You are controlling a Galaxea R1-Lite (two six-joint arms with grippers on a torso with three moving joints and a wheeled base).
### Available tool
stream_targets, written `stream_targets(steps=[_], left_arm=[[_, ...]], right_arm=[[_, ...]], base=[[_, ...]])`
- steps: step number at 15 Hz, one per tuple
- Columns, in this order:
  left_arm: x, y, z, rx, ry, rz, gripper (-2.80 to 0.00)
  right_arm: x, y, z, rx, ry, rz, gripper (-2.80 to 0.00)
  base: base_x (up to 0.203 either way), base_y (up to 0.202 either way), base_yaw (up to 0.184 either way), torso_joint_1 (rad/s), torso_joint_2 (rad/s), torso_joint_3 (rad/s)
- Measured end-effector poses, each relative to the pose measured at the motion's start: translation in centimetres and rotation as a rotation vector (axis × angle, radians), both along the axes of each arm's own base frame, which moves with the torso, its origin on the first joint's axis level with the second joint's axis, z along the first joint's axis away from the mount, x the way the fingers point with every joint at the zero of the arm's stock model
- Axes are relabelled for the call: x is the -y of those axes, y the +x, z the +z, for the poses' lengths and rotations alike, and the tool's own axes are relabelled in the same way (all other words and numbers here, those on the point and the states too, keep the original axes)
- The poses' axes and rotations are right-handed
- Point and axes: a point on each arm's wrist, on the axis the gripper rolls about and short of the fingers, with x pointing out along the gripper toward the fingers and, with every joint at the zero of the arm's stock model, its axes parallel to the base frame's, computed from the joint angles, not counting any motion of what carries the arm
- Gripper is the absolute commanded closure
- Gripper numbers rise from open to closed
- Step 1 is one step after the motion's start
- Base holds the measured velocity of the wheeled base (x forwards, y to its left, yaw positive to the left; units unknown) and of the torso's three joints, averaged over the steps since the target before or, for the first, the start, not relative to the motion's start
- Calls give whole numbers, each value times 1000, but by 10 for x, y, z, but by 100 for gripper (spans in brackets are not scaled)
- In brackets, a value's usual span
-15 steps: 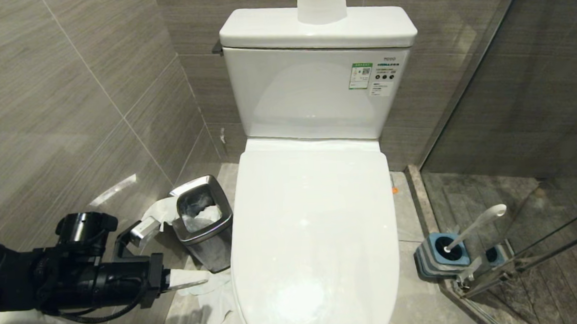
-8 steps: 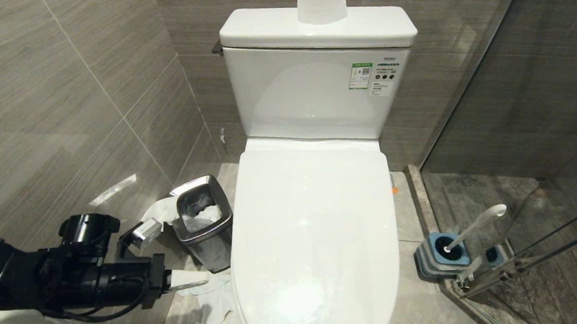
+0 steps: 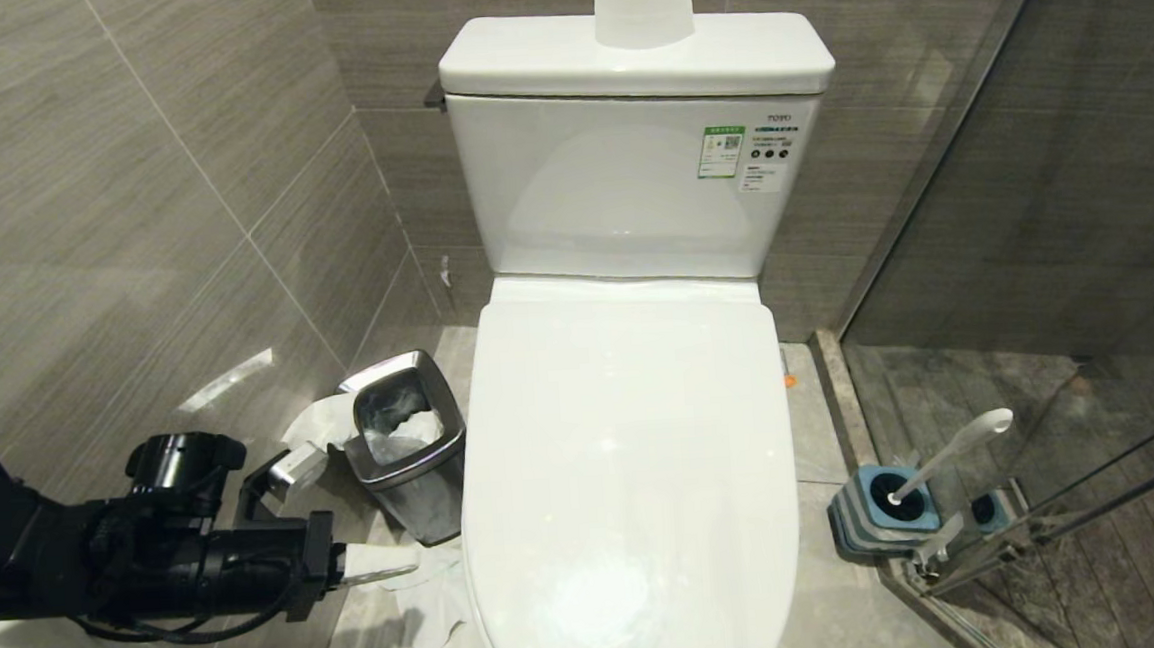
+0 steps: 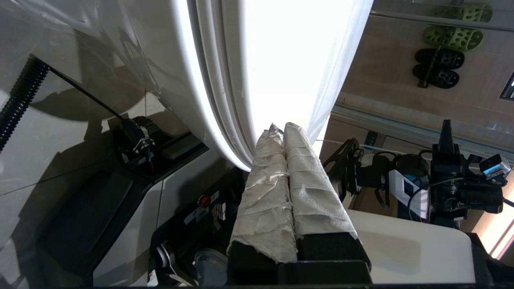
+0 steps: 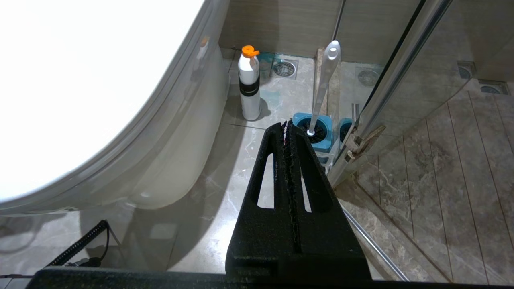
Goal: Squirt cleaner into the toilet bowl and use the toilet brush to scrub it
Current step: Use the left hand to lift the toilet lid slightly
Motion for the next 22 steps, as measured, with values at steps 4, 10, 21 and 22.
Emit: stream_targets(steps=[4,10,21,22], left_arm=[[0,0,-2,-10,-7,-4,0],[0,1,-4,-13,-7,-5,-280],[-4,0,-3,-15,-90,-37,-280],[-4,0,-3,-14,-91,-38,-280]], right_arm=[[0,0,0,0,0,0,0],[0,0,0,0,0,0,0],[0,0,0,0,0,0,0],[0,0,0,1,0,-1,0]], base=[[0,0,0,0,0,0],[0,0,0,0,0,0],[0,0,0,0,0,0],[0,0,0,0,0,0]])
